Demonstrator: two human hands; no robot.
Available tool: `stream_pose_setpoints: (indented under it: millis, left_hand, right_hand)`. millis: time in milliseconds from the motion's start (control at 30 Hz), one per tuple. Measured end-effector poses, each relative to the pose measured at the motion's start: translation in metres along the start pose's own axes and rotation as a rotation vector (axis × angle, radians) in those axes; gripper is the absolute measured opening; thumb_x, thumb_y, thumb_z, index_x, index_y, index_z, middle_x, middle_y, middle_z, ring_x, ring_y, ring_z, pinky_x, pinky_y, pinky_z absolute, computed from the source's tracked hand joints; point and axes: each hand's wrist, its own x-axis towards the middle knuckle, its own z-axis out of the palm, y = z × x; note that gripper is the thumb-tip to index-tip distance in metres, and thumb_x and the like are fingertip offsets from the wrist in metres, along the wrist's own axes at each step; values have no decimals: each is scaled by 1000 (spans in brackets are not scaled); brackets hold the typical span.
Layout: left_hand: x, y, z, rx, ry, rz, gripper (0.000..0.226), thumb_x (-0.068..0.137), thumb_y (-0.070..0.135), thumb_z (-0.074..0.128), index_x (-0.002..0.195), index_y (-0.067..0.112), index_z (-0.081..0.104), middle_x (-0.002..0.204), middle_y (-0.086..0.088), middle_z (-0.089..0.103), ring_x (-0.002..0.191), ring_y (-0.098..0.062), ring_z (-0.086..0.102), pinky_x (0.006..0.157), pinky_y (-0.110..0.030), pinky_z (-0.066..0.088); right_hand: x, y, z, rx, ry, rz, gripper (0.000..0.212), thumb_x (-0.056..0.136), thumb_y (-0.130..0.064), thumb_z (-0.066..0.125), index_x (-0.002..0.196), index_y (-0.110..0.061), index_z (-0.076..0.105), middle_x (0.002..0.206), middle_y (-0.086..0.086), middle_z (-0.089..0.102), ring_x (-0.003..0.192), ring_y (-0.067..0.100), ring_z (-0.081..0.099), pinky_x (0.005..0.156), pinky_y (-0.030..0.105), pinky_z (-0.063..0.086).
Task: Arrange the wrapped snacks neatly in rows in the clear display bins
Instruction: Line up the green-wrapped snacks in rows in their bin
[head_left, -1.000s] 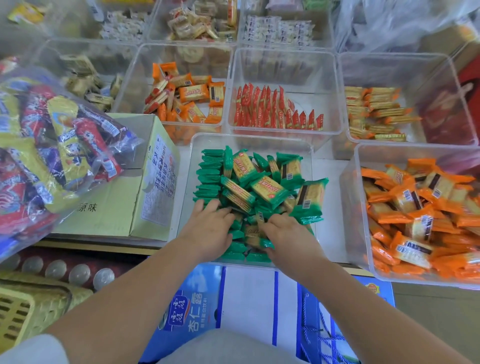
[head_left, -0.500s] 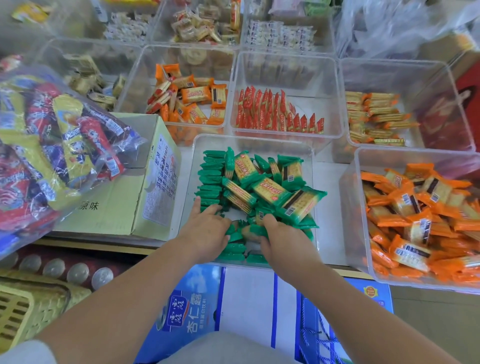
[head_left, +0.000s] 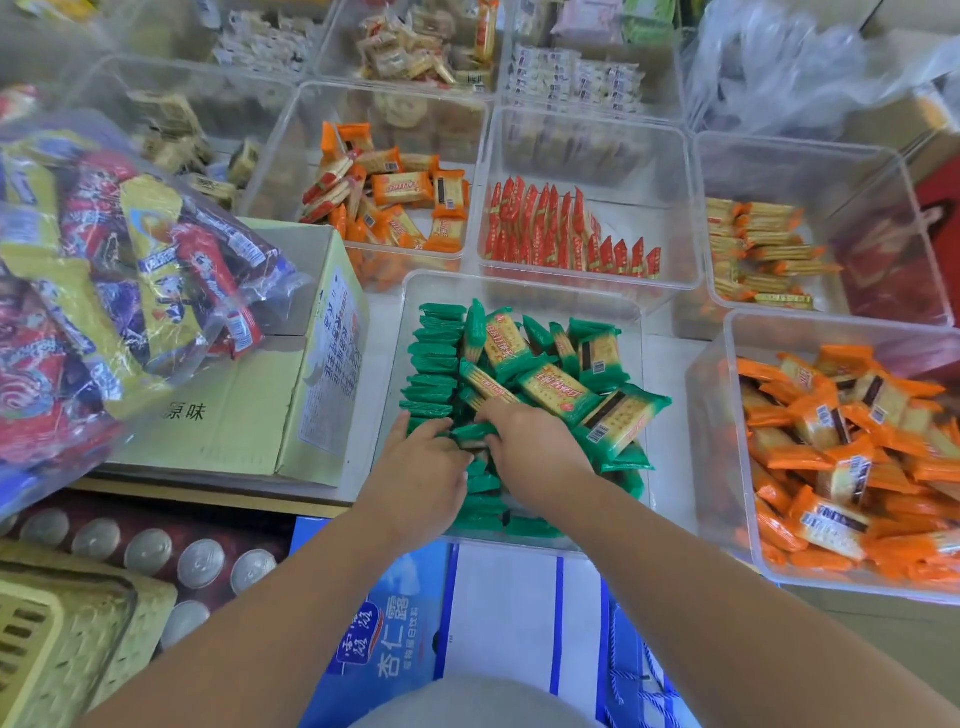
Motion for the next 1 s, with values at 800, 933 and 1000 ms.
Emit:
stream_pose_setpoints:
  millis: [800,933,1000]
  left_hand:
    - [-9,-4,-7,-148,93,-77,36,83,15,56,117,15,68,127,-4,55,114,-29,51,99,-45,42]
    - [-11,-3,-9,-205,117,-101,59,81,9,60,139,13,56,142,-7,51,128,-29,47,108,-46,40]
    - [-10,-3,-9,-186,97,-109,67,83,13,59,148,13,46,149,-5,47,136,-27,42,114,-45,34]
  right_hand:
    - [-18,0,28,679,-211,456,70,97,-59,44,156,-26,28,151,2,43,125,27,52,103,48,48]
    - [-4,-5,32,952,-235,623,74,93,-66,46,152,-24,29,141,6,48,117,31,58,89,49,58]
    - [0,-7,33,1035,-257,654,78,92,-69,46,153,-24,29,143,6,46,114,32,61,83,45,61]
